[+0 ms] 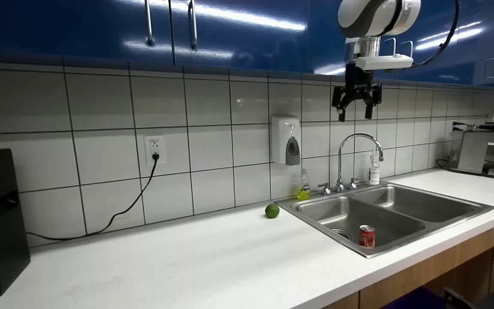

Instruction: Remove the red can from the sink and put it on the counter

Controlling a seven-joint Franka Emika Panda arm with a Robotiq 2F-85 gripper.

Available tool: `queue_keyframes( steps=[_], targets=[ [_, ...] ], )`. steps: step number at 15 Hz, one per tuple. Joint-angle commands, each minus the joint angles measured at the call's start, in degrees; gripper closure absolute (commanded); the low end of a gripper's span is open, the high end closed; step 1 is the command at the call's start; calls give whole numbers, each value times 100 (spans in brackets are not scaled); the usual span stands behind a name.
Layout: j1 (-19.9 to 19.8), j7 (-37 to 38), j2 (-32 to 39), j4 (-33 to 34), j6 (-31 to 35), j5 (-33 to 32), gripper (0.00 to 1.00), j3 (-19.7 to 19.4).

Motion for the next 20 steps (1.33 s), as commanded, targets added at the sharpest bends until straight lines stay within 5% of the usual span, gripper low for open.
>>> queue_keyframes(
  steps=[1, 9, 20],
  targets=[
    [23, 5, 4, 11, -13, -8, 0, -20],
    [-60, 170, 97, 9, -985, -95, 0, -49],
    [-139, 240, 728, -499, 294, 470, 0, -518]
  ],
)
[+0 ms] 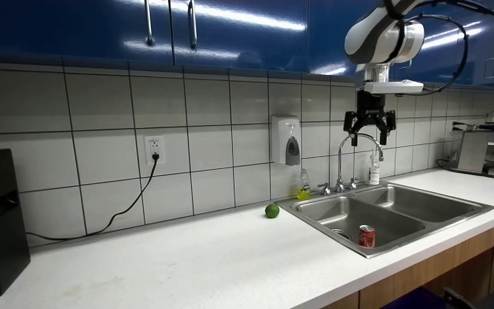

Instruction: Remove the red can from the sink and put it on the counter

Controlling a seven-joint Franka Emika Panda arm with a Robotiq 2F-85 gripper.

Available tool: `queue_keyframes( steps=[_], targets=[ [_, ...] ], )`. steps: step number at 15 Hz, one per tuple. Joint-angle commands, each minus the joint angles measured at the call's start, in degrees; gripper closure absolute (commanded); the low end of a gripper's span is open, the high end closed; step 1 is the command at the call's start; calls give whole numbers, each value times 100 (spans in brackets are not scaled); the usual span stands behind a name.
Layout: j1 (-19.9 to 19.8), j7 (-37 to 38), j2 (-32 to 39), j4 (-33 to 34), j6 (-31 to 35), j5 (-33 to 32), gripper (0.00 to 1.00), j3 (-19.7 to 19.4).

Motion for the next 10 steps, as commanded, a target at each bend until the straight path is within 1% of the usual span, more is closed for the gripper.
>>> queue_keyframes(
  steps=[1, 3, 6, 10],
  targets=[
    [-115, 266, 290, -185, 517, 145, 0, 6],
    [-127, 361, 479, -290, 828, 149, 0, -7],
    [-179, 486, 861, -387, 1514, 123, 0, -48],
    [-266, 583, 1390, -385, 2286, 148, 0, -132]
  ],
)
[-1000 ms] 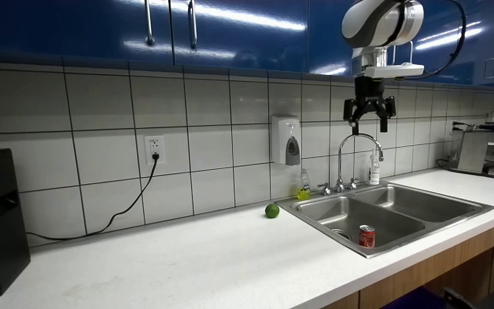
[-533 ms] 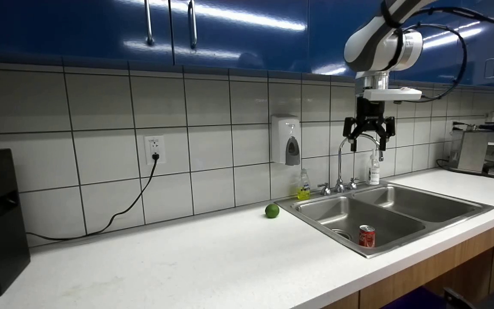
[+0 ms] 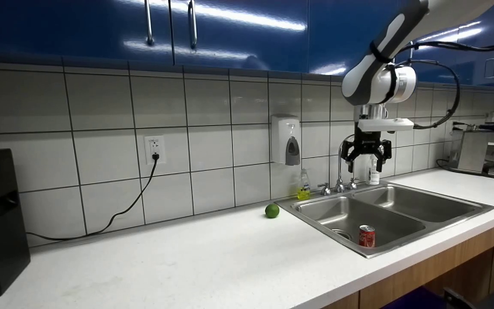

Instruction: Remove the red can from the sink and put it on the counter

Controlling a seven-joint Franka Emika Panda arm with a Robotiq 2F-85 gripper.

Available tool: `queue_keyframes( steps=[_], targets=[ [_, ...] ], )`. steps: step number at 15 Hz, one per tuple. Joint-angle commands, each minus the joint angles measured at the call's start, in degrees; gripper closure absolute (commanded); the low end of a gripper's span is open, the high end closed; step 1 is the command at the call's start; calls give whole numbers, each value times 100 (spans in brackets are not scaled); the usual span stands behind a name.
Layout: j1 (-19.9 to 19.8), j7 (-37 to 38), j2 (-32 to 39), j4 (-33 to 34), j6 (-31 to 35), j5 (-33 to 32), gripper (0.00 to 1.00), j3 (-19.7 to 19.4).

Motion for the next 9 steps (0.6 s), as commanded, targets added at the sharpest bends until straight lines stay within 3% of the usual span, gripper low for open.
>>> queue_keyframes(
  steps=[1, 9],
  targets=[
    [-147, 166, 466, 49, 643, 68, 0, -30],
    [-211, 274, 1420, 183, 1538, 152, 0, -154]
  ],
)
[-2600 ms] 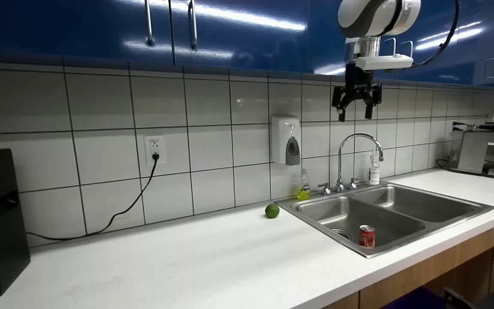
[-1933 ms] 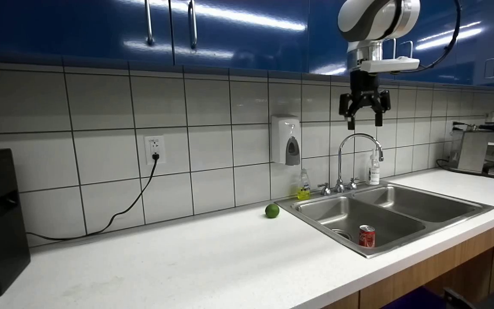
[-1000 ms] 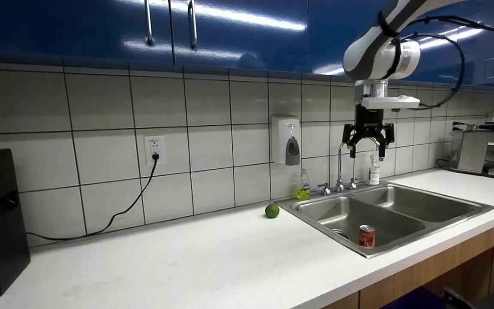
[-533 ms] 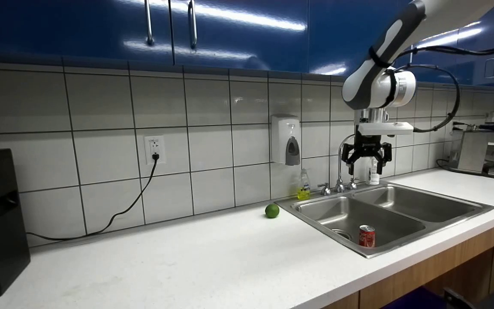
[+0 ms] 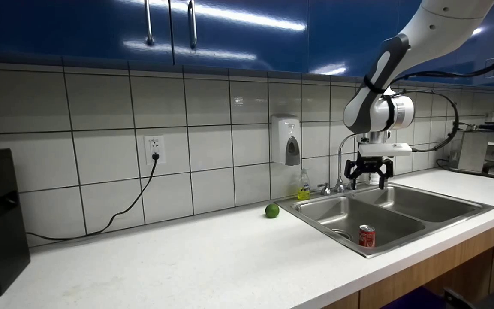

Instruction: Remove the red can from the sink and put it on the counter

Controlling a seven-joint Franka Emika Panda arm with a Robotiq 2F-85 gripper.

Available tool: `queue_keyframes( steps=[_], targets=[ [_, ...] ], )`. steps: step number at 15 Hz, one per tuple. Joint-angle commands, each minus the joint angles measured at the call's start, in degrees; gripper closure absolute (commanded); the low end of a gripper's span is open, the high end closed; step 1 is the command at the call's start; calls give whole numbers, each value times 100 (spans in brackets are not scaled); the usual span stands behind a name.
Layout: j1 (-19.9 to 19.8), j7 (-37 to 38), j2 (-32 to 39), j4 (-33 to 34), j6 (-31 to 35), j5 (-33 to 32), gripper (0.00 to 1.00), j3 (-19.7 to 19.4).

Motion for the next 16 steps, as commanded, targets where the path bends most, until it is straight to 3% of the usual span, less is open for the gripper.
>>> queue_keyframes(
  steps=[1, 8, 16],
  targets=[
    [-79, 69, 444, 200, 249, 203, 0, 18],
    [-165, -96, 1298, 767, 265, 916, 0, 109],
    [-369, -80, 2270, 1675, 256, 1085, 0, 80]
  ],
)
